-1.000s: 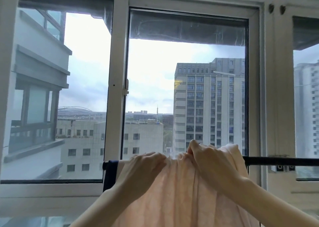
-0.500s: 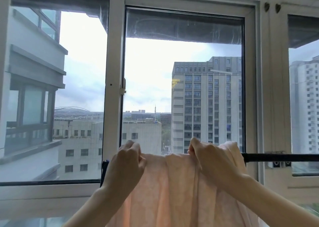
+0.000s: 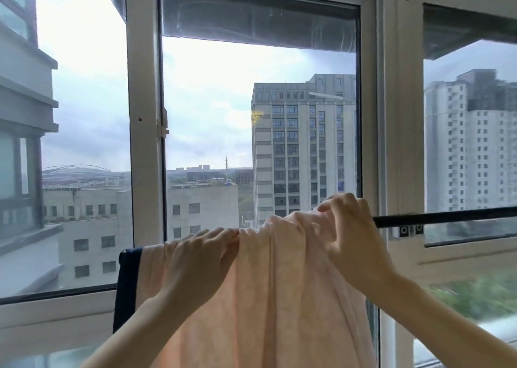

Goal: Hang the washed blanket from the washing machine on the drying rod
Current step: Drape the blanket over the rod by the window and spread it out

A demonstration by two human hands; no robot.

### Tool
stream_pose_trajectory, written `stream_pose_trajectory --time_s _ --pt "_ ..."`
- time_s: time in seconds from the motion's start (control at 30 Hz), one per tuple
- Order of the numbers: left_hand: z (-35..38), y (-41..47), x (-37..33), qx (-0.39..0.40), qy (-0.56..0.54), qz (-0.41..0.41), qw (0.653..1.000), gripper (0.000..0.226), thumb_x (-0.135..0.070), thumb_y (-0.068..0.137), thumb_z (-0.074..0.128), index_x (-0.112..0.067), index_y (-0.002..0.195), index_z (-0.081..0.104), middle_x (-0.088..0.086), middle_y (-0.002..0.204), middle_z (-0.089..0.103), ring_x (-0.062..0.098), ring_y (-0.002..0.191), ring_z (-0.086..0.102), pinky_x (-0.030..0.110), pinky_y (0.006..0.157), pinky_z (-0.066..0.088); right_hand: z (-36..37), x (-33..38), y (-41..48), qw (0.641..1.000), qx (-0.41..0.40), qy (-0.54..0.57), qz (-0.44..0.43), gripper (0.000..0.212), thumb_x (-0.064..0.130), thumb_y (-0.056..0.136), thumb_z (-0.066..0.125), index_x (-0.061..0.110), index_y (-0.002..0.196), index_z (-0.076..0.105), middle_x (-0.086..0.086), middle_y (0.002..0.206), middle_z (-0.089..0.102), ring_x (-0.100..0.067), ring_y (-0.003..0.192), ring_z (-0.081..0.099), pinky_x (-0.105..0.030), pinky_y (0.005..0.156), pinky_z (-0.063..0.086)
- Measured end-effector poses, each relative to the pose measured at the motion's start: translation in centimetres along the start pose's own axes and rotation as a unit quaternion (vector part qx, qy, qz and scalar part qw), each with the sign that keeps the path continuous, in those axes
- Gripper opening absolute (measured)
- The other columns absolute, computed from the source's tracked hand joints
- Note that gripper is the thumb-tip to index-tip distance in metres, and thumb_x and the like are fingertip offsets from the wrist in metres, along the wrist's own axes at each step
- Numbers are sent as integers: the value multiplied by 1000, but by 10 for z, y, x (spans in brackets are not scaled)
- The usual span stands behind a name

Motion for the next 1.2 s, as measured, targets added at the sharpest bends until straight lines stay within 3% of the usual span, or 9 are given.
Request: stream_pose_trajectory --time_s 0.13,0.2,0.3,0.57,0.7,0.83,0.9,1.07,1.2 --pt "0 1 -7 -11 16 5 1000 35 -44 91 38 -33 95 71 -19 87 72 6 72 69 26 60 49 -7 -27 -9 982 24 57 179 52 40 85 67 12 123 45 -3 118 45 -19 105 48 -25 84 40" --pt "0 1 -9 -11 21 5 1000 35 -44 91 38 -33 93 71 -18 84 71 7 69 68 26 59 49 -2 -33 -12 962 48 119 242 58 44 83 68 10 123 44 -4 115 51 -17 98 54 -24 79 42" --pt "1 2 -8 -15 22 7 1000 36 -44 91 38 -31 92 72 -17 81 71 9 68 68 28 60 52 5 -36 -13 941 86 144 294 55 50 82 67 9 113 46 -3 100 59 -16 86 57 -25 69 43" --pt "-4 -1 -9 -20 46 0 999 34 -42 90 41 -31 88 73 -17 81 71 11 66 68 28 60 48 19 -22 -9 895 141 204 371 75 64 76 65 3 116 49 -5 103 59 -19 92 57 -28 78 45" --pt "-2 -2 -4 -5 24 -5 1000 36 -45 92 38 -31 93 72 -16 85 72 12 70 69 32 65 52 14 -6 0 913 157 169 336 77 65 74 66 4 114 41 -2 98 54 -16 86 51 -27 74 40" --pt "-2 -4 -3 -1 23 -11 1000 39 -48 93 36 -32 96 71 -16 86 72 13 71 69 35 67 54 13 7 13 945 184 71 262 57 56 76 71 12 101 44 4 82 55 -13 77 58 -29 68 50" --pt "0 -4 -4 4 25 -8 1000 39 -49 94 35 -33 97 70 -16 86 72 12 71 68 35 68 54 11 12 21 957 175 53 227 35 40 80 72 19 95 49 7 77 56 -6 69 54 -22 56 43" --pt "2 -4 -8 5 34 -8 999 41 -48 94 34 -32 96 71 -15 86 72 13 71 68 36 70 53 0 15 35 988 88 23 123 24 17 84 63 24 93 42 8 75 57 -15 71 56 -26 61 38" --pt "1 -4 -8 1 34 -16 999 39 -48 93 37 -30 95 71 -14 84 71 15 72 68 37 70 53 -24 -8 57 996 -3 2 94 23 26 90 62 23 95 39 7 71 55 -16 63 57 -31 60 43"
Point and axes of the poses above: each hand's wrist, its own y-axis towards the middle knuckle, its own z-axis out of the palm, x = y × z, the point moved 6 cm from there along y, towards the middle knuckle
